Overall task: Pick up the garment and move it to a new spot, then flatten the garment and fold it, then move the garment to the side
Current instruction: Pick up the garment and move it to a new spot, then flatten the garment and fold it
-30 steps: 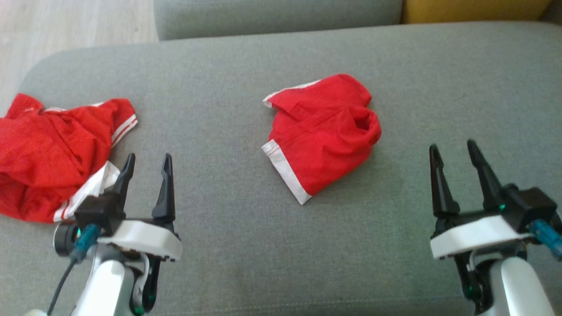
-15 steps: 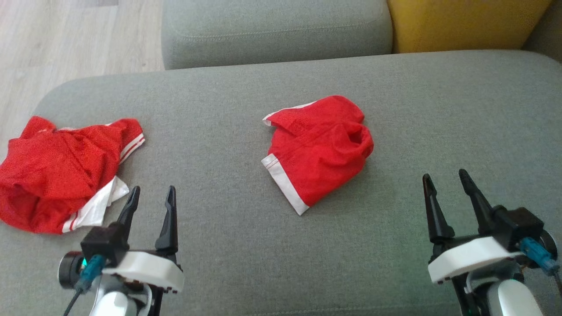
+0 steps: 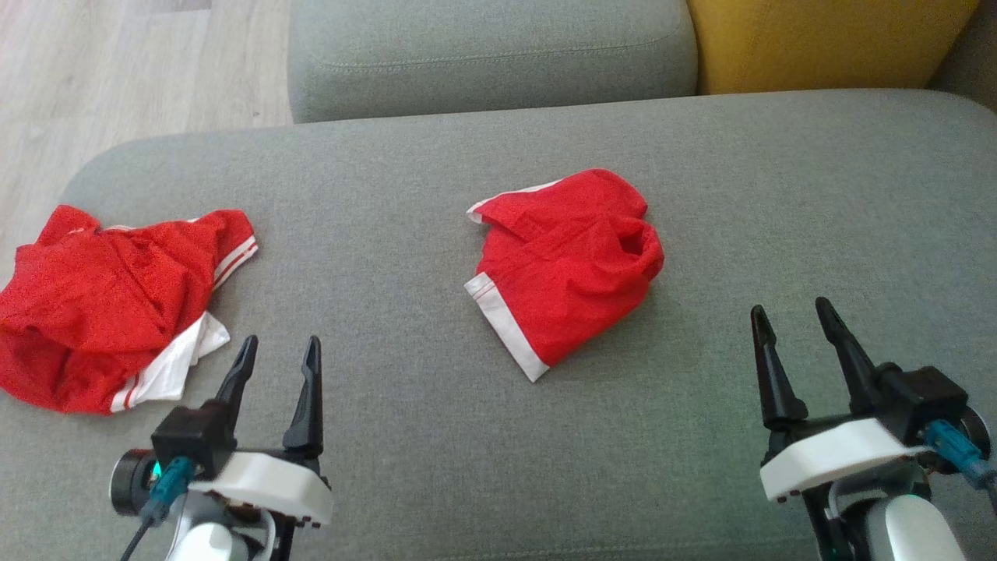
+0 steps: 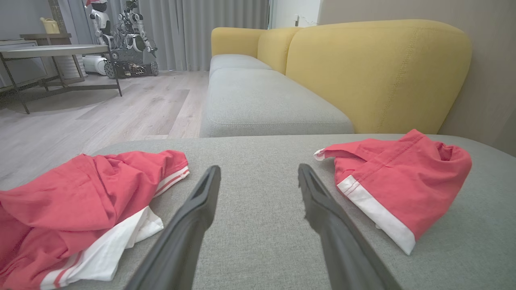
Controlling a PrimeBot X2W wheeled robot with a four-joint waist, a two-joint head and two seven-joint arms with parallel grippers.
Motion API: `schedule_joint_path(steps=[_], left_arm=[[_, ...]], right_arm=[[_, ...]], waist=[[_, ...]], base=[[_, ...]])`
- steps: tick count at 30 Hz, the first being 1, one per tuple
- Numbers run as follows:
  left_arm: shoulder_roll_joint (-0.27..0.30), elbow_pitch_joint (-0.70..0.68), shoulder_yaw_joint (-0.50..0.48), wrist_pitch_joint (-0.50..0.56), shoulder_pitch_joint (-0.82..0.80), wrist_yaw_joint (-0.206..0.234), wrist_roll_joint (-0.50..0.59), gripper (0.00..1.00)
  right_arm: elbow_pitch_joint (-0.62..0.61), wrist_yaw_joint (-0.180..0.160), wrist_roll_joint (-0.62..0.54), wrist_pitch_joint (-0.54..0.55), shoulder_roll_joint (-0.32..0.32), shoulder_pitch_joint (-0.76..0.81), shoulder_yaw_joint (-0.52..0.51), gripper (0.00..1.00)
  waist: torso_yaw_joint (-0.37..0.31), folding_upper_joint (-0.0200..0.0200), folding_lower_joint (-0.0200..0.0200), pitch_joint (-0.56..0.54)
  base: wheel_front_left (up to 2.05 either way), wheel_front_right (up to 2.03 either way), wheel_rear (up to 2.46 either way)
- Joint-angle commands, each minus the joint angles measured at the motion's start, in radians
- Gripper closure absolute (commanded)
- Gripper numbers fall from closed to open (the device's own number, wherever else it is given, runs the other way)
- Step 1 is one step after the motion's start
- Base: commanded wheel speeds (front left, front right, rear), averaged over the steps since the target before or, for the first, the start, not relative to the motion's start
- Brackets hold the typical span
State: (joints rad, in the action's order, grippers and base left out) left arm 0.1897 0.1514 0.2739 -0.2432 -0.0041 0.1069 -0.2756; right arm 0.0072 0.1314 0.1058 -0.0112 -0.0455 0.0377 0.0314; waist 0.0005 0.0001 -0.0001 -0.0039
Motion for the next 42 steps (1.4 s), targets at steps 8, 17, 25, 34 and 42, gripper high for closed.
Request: schedule_joint_path(steps=[8,17,25,34,42], left_arm=[[0.026,-0.038,-0.035,-0.001,-0.045,0.014,-0.003,0.0],[0.029,-0.044,-0.025,-0.001,-0.062,0.015,-0.003,0.0],[0.014,-0.045,0.006,-0.006,-0.147,-0.007,0.01,0.0],[-0.027,-0.016,0.038,-0.016,-0.232,-0.036,0.025,0.0],[-0.047,-0.004,0.034,-0.018,-0.257,-0.048,0.037,0.0]], right_arm=[[-0.035,-0.001,0.011,0.002,-0.005,-0.03,0.024,0.0],[-0.028,-0.001,0.017,0.003,-0.005,-0.04,0.029,0.0],[0.065,-0.001,0.024,0.075,-0.012,-0.173,0.176,0.0],[0.309,-0.001,0.06,0.234,-0.061,-0.404,0.385,0.0],[0.471,-0.001,0.04,0.28,-0.066,-0.499,0.43,0.0]], waist=[[-0.001,-0.0001,0.0001,0.003],[0.014,-0.0001,0.0001,0.023],[0.088,-0.0001,0.0001,0.111],[0.17,-0.0001,0.0001,0.2],[0.189,-0.0001,0.0001,0.231]], base=[[0.0,0.0,0.0],[0.0,0.0,0.0],[0.0,0.0,0.0],[0.0,0.0,0.0],[0.0,0.0,0.0]])
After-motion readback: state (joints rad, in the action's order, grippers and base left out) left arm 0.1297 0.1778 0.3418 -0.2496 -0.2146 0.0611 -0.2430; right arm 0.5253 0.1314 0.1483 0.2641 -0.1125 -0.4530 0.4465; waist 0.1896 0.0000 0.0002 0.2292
